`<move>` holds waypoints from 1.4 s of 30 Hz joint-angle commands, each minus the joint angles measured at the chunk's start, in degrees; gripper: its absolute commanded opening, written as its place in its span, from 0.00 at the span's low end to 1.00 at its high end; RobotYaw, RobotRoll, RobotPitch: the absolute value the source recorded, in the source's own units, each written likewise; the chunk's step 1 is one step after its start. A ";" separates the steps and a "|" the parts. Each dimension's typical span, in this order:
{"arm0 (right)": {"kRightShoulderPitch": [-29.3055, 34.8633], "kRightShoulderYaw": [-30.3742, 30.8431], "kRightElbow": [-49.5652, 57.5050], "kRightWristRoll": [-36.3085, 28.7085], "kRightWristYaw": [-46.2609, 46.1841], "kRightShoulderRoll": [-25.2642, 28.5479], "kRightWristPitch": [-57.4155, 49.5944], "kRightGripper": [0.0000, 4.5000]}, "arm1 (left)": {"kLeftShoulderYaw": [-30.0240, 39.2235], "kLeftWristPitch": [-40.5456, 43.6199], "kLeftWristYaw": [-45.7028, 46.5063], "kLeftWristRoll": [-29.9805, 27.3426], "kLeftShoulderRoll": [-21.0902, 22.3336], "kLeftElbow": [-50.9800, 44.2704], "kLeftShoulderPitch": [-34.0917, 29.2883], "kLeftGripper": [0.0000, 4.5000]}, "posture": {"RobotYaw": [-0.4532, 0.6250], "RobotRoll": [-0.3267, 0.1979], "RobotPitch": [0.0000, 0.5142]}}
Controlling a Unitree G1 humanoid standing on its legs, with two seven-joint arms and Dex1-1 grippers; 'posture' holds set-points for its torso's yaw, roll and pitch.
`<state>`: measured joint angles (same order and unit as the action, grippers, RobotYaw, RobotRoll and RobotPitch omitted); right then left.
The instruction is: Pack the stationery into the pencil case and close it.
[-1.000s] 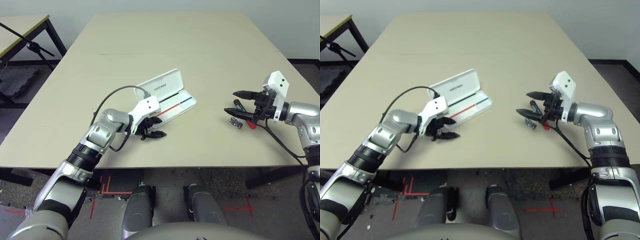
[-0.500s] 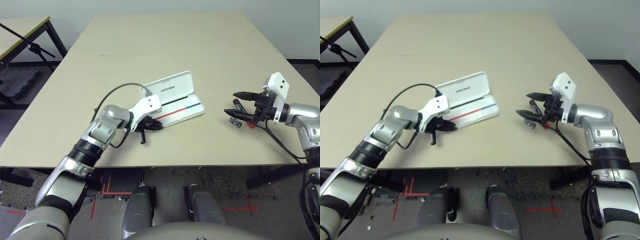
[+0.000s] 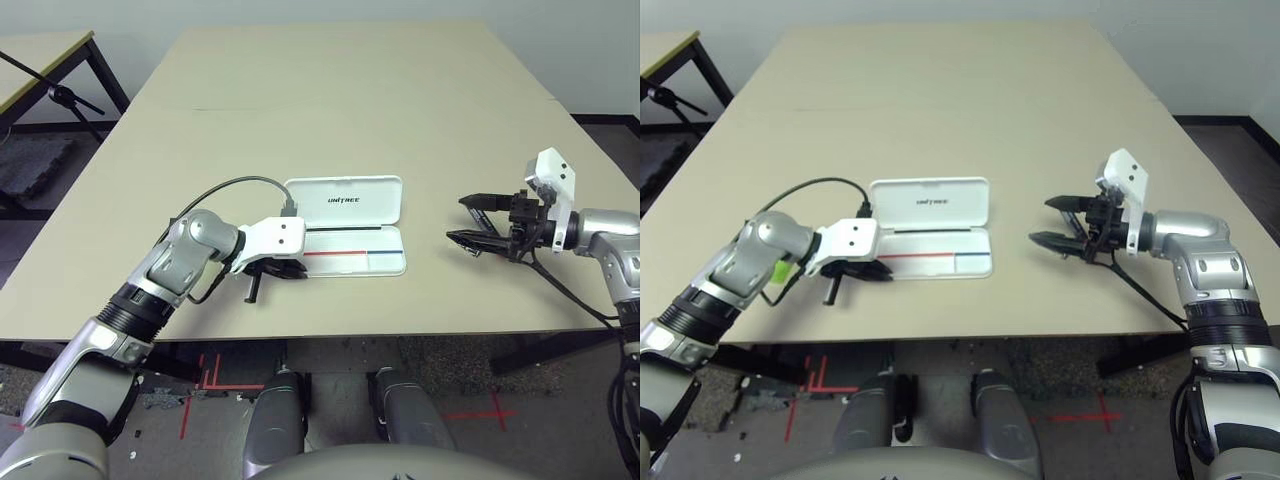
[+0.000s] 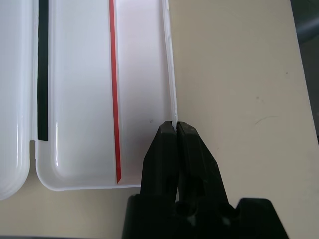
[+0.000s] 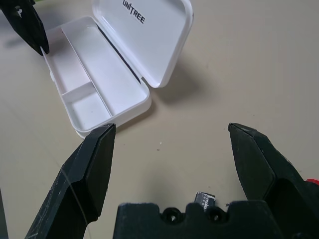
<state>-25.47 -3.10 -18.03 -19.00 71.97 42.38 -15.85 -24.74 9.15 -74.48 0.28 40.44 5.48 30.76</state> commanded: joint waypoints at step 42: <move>-2.55 -3.09 0.86 -4.24 -2.02 -2.04 -3.60 1.00 | 14.11 12.07 2.77 -11.10 4.52 -20.99 -5.68 1.00 | 0.36 0.62 0.15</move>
<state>-27.78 -5.27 -18.71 -22.10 70.66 39.83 -17.82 -12.10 19.55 -72.12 -8.78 44.21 -13.48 25.85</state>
